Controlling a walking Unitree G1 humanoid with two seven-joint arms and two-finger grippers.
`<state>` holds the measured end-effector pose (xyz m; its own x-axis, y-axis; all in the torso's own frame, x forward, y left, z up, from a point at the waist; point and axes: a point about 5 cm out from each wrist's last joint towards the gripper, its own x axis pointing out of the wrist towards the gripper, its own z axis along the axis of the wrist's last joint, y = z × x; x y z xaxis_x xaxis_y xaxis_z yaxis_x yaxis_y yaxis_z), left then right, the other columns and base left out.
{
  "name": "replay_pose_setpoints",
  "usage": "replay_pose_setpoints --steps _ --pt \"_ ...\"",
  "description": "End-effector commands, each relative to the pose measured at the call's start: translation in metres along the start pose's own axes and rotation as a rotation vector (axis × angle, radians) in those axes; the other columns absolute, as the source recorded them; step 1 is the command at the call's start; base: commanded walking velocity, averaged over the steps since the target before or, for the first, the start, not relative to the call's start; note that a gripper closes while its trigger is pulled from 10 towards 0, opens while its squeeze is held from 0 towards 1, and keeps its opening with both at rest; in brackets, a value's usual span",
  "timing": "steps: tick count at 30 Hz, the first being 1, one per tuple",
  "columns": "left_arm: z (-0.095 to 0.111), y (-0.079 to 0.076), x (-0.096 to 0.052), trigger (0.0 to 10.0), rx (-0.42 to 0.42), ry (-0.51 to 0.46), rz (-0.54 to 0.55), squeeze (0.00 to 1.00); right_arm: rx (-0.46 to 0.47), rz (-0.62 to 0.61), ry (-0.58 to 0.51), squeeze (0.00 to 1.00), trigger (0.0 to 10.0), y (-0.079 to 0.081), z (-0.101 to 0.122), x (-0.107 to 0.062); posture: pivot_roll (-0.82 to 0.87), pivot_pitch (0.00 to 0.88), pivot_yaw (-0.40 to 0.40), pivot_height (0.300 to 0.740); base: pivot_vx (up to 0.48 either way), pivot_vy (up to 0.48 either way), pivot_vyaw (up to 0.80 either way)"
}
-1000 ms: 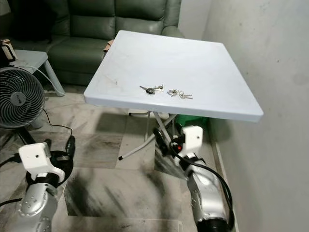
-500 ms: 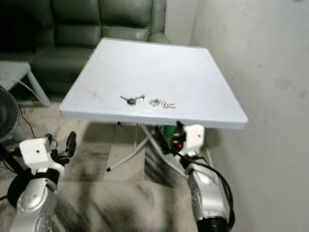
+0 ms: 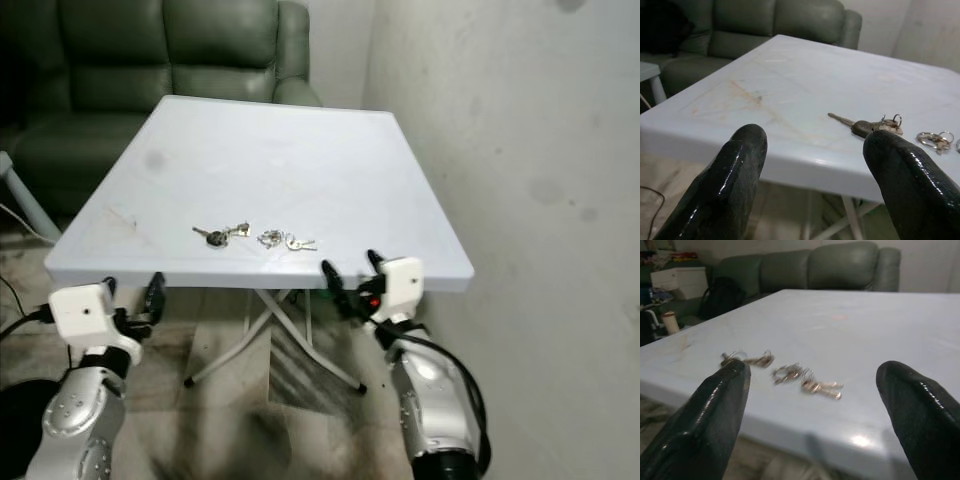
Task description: Hang keys on a hook
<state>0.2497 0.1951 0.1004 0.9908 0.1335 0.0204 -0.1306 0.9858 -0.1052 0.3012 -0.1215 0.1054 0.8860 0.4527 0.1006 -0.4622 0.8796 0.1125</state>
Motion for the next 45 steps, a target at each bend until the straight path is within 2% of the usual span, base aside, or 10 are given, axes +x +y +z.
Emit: replay_pose_setpoints --steps 1,10,22,45 --pt "0.0002 -0.0097 0.0012 10.0 -0.018 0.002 -0.026 0.0 -0.031 -0.024 -0.01 0.0 10.0 -0.0096 0.0051 -0.0042 0.0 0.0 -0.066 0.74 0.326 0.0 0.0" --pt "-0.0003 -0.0104 0.0009 10.0 -0.03 0.005 -0.022 0.0 -0.022 -0.021 -0.01 0.0 10.0 -0.0091 0.0046 -0.0038 0.0 0.0 -0.068 0.74 0.321 0.0 0.0" --pt "-0.0004 -0.0115 0.0032 10.0 -0.034 0.006 -0.002 0.0 -0.014 -0.018 -0.008 0.0 10.0 -0.0097 0.004 -0.0031 0.0 0.0 -0.07 0.74 0.0 0.04 0.0" --pt "-0.0022 -0.0135 0.0036 10.0 -0.045 0.011 0.012 0.0 -0.012 0.002 -0.005 0.0 10.0 -0.0085 0.0036 -0.004 0.01 0.0 -0.081 0.74 0.0 0.384 0.0"
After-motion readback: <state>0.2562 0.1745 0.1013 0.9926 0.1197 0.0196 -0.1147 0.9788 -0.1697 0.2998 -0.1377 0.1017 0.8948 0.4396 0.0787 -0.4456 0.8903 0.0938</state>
